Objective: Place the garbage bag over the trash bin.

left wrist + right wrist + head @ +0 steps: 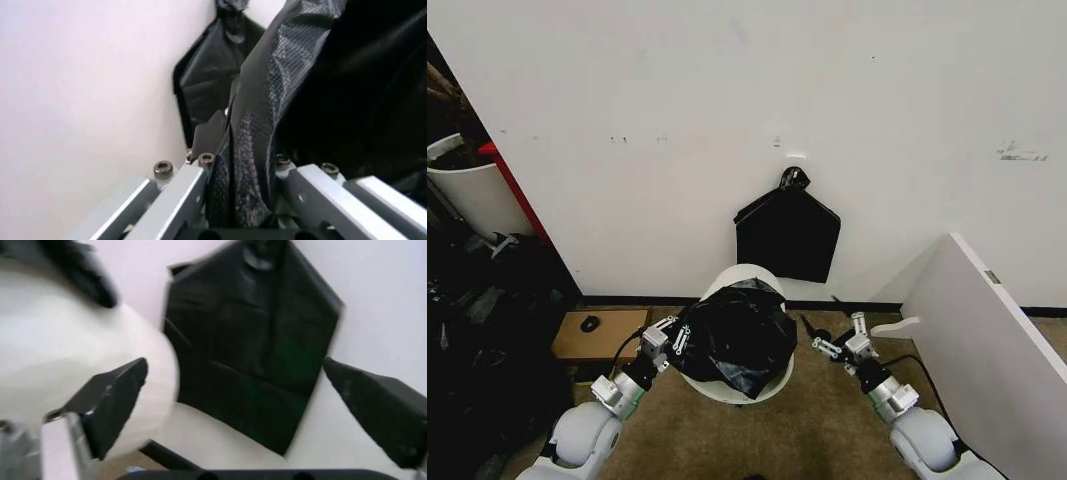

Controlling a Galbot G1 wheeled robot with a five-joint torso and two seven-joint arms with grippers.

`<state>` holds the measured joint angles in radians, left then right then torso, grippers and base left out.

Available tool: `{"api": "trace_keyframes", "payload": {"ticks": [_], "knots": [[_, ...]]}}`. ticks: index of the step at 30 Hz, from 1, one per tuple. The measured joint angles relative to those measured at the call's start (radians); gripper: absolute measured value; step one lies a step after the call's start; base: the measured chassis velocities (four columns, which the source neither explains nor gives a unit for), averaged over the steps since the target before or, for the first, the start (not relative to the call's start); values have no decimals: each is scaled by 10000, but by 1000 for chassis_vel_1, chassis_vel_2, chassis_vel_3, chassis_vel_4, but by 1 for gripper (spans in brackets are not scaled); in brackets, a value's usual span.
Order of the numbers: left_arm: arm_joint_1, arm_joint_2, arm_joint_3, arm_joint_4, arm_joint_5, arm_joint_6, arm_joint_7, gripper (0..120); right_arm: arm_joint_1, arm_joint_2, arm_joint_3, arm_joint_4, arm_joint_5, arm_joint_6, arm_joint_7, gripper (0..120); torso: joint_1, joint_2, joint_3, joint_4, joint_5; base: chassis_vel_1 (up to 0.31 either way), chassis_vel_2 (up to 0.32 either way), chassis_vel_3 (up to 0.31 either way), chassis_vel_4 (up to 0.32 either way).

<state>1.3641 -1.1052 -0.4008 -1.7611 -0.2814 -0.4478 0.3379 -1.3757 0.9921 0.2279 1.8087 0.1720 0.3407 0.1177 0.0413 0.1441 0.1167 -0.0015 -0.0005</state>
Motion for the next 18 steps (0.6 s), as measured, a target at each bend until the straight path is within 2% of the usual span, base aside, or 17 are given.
{"api": "trace_keyframes", "payload": {"ticks": [1,4,9,12,13,14,18], "knots": [[-3,-46,29,-3,65,15,-241,0,-136,-18,-33,469,61,-447,551,100,0,0,0,-1,3,0,0,0,0],[7,-217,194,-97,140,80,-862,0,-635,-155,-125,1729,292,-1129,1106,100,0,0,0,2,1,0,0,0,0],[-31,-544,474,-112,368,90,-1349,0,-1413,-520,-455,3141,-51,-1169,170,100,0,1,-1,-2,-2,0,0,0,0],[-105,-762,687,-128,434,167,-1700,0,-1705,-663,-689,3459,-1174,-639,-1067,100,0,1,-1,-1,-2,0,0,0,0],[-132,-832,774,-153,460,225,-1812,0,-1722,-643,-703,3420,-2034,-346,-1507,100,0,1,-1,-1,1,0,0,0,0],[-132,-832,774,-153,460,225,-1812,0,-1722,-643,-703,3420,-2034,-346,-1507,100,0,1,-1,-1,1,0,0,0,0],[-181,-938,967,-199,593,311,-1964,0,-1472,-312,-402,2956,-4990,398,-1990,96,0,0,-1,0,4,0,0,0,0]]}}
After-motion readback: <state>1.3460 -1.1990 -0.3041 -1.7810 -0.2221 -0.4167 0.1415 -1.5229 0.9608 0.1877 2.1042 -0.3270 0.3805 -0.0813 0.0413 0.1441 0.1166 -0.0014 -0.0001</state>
